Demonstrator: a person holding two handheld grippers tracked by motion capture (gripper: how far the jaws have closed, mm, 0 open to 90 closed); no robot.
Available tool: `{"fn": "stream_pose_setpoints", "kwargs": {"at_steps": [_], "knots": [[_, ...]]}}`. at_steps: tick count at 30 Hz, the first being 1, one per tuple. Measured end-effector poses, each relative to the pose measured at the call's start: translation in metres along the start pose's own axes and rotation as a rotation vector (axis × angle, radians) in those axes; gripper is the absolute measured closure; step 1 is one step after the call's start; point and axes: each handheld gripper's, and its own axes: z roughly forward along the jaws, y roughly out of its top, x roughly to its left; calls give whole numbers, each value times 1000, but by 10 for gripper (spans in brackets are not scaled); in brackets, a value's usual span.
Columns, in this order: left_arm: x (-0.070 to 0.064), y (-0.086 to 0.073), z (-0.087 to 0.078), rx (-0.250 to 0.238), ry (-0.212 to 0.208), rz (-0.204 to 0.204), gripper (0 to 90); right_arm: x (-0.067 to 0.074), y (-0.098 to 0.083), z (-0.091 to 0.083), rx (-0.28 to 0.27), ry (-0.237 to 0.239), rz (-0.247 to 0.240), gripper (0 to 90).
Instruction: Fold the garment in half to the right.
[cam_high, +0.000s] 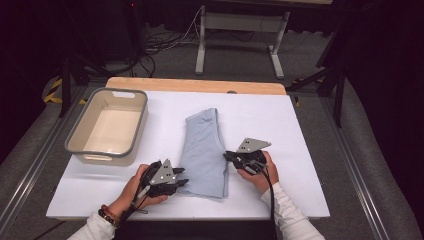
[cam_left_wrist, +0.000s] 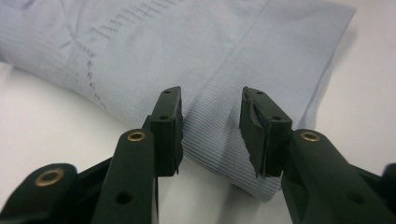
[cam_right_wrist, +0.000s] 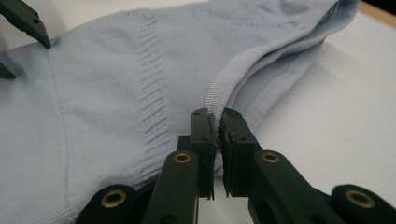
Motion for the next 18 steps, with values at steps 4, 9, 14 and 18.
{"fn": "stream_pose_setpoints", "kwargs": {"at_steps": [4,9,14,18], "knots": [[-2,3,-2,-17,-13,10,602,-2,5,-8,-30,-15,14,841],[-8,4,4,13,-42,51,662,-6,2,-4,-3,-34,32,837],[-12,1,14,38,-76,46,686,-8,-1,7,47,-55,32,834],[-13,1,16,27,-98,27,715,-11,-8,15,83,-59,32,839]]}}
